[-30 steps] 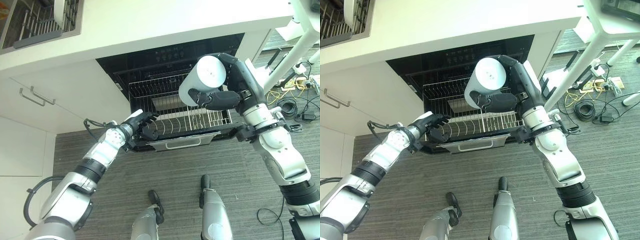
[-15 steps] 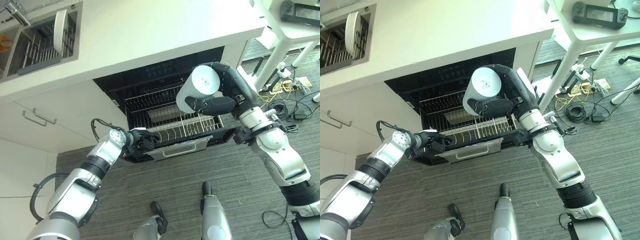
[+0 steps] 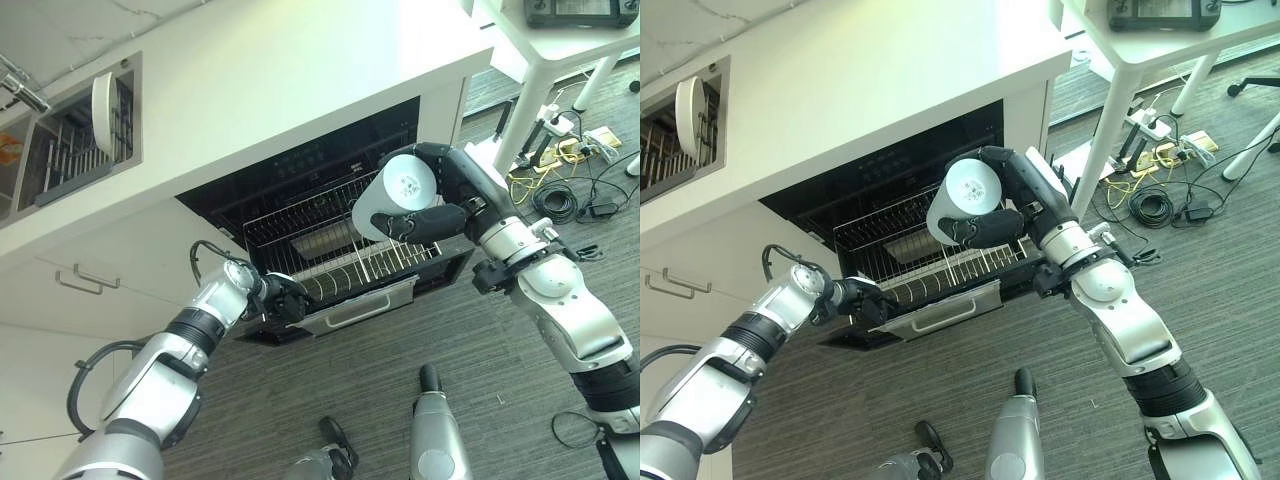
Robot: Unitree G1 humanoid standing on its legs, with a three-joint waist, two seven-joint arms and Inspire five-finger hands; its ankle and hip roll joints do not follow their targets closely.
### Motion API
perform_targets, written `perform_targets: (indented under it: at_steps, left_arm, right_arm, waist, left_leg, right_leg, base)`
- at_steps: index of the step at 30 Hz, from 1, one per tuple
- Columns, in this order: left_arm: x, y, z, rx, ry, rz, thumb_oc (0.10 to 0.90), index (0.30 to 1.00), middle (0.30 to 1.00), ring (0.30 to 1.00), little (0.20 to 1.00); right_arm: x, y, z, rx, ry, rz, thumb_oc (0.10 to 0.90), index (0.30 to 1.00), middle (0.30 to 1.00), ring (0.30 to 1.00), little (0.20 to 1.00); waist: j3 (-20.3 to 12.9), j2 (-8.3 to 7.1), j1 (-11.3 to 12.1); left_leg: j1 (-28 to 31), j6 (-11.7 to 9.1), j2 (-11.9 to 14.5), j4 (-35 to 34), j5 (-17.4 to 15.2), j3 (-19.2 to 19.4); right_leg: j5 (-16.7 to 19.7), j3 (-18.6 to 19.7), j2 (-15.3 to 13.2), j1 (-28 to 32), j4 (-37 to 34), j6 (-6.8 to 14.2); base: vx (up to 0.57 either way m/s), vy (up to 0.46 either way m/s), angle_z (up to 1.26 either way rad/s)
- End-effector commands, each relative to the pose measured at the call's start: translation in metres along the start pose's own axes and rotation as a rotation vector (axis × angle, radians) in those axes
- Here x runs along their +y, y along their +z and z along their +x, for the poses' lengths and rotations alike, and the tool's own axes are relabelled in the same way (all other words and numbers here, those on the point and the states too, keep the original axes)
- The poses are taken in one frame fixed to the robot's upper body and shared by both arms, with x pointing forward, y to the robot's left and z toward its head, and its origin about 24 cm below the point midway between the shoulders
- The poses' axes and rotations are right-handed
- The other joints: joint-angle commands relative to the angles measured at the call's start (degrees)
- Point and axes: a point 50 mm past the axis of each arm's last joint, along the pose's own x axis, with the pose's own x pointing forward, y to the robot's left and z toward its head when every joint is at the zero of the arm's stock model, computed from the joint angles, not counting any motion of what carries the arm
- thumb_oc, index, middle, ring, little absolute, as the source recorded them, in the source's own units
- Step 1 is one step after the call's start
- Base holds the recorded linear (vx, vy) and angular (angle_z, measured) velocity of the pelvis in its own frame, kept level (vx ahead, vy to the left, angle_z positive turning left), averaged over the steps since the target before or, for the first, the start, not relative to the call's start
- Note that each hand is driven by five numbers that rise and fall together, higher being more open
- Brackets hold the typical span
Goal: Place the dishes in the dishwasher.
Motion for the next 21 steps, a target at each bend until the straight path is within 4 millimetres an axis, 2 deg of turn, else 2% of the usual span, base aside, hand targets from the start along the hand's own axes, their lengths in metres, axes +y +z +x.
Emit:
perform_targets:
  at_steps: [1,7,11,13,14,15,17,19,20,21]
  left_arm:
    - [-0.118,-0.050,0.038,0.101,-0.756,-0.121,0.800,0.900,0.900,0.900,0.900]
    - [-0.125,-0.051,0.037,0.100,-0.828,-0.099,0.800,0.900,0.900,0.900,0.900]
    - [-0.119,-0.046,0.040,0.029,-0.711,-0.104,0.800,0.900,0.900,0.900,0.900]
    - [-0.109,-0.041,0.040,-0.043,-0.596,-0.130,0.800,0.900,0.900,0.900,0.900]
    - [-0.099,-0.034,0.039,-0.111,-0.485,-0.156,0.800,0.900,0.900,0.900,0.900]
    - [-0.078,-0.022,0.031,-0.244,-0.297,-0.201,0.800,0.900,0.900,0.900,0.900]
    - [-0.057,-0.005,0.016,-0.399,-0.103,-0.279,0.800,0.900,0.900,0.900,0.900]
    - [-0.041,0.006,-0.001,-0.514,0.017,-0.327,0.800,0.900,0.900,0.900,0.900]
    - [-0.023,0.015,-0.028,-0.661,0.162,-0.374,0.800,0.900,0.900,0.900,0.900]
    - [-0.011,0.015,-0.044,-0.733,0.233,-0.399,0.800,0.900,0.900,0.900,0.900]
  right_arm:
    - [-0.013,0.087,0.015,-0.409,-0.005,-0.001,0.400,0.300,0.300,0.300,0.300]
    - [-0.012,0.082,0.015,-0.397,-0.009,0.000,0.400,0.300,0.300,0.300,0.300]
    - [-0.014,0.081,0.016,-0.389,-0.017,-0.003,0.400,0.300,0.300,0.300,0.300]
    - [-0.015,0.080,0.015,-0.385,-0.027,-0.004,0.400,0.300,0.300,0.300,0.300]
    - [-0.017,0.079,0.014,-0.379,-0.042,-0.002,0.400,0.300,0.300,0.300,0.300]
    - [-0.020,0.073,0.010,-0.369,-0.076,0.004,0.400,0.300,0.300,0.300,0.300]
    - [-0.022,0.065,0.006,-0.359,-0.122,-0.002,0.400,0.300,0.300,0.300,0.300]
    - [-0.024,0.058,0.003,-0.352,-0.156,0.000,0.400,0.300,0.300,0.300,0.300]
    - [-0.028,0.049,-0.003,-0.344,-0.206,0.001,0.400,0.300,0.300,0.300,0.300]
    - [-0.030,0.046,-0.005,-0.338,-0.232,-0.007,0.400,0.300,0.300,0.300,0.300]
  waist:
    - [0.7,-2.60,0.0]
    - [0.5,-2.49,0.1]
    - [0.4,-2.44,0.4]
    - [0.4,-2.42,0.7]
    - [0.3,-2.48,1.0]
    - [0.2,-2.72,1.8]
    - [0.2,-3.08,2.9]
    - [0.2,-3.31,3.9]
    - [0.1,-3.82,5.5]
    - [0.1,-4.33,6.4]
  left_leg:
    - [-2.9,-2.2,4.4,9.7,-9.6,-2.5]
    - [-2.9,-2.2,4.4,9.7,-9.4,-2.5]
    - [-2.9,-2.1,4.4,9.7,-9.3,-2.6]
    - [-3.0,-2.1,4.3,9.7,-9.2,-2.8]
    - [-3.0,-2.1,4.3,9.7,-9.1,-2.9]
    - [-3.3,-2.0,4.3,9.7,-8.9,-3.4]
    - [-3.6,-1.9,4.3,9.7,-8.7,-4.1]
    - [-3.9,-1.9,4.4,9.7,-8.5,-4.6]
    - [-4.3,-1.9,4.5,9.7,-8.1,-5.3]
    - [-4.5,-1.9,4.6,9.7,-8.0,-5.8]
  right_leg:
    - [-7.7,0.6,-0.4,3.0,-0.7,1.7]
    - [-7.7,0.5,-0.4,3.1,-0.7,1.6]
    - [-7.8,0.4,-0.4,3.4,-0.7,1.5]
    - [-7.9,0.3,-0.4,3.5,-0.7,1.5]
    - [-7.9,0.1,-0.4,3.6,-0.7,1.5]
    - [-7.9,-0.3,-0.6,3.8,-0.7,1.6]
    - [-8.0,-0.8,-0.7,4.1,-0.7,1.7]
    - [-7.9,-1.4,-0.9,4.3,-0.7,1.8]
    - [-7.9,-2.2,-1.2,4.7,-0.7,1.8]
    - [-7.8,-2.9,-1.3,5.0,-0.7,1.9]
  base:
    - [0.00,0.000,0.00]
    - [0.01,0.003,0.00]
    - [0.00,0.000,0.00]
    - [0.00,0.000,0.00]
    - [0.03,-0.050,0.01]
    - [0.03,-0.076,0.03]
    - [0.01,-0.099,0.05]
    - [0.00,-0.124,0.20]
    - [0.02,-0.193,0.43]
    - [0.02,-0.172,0.51]
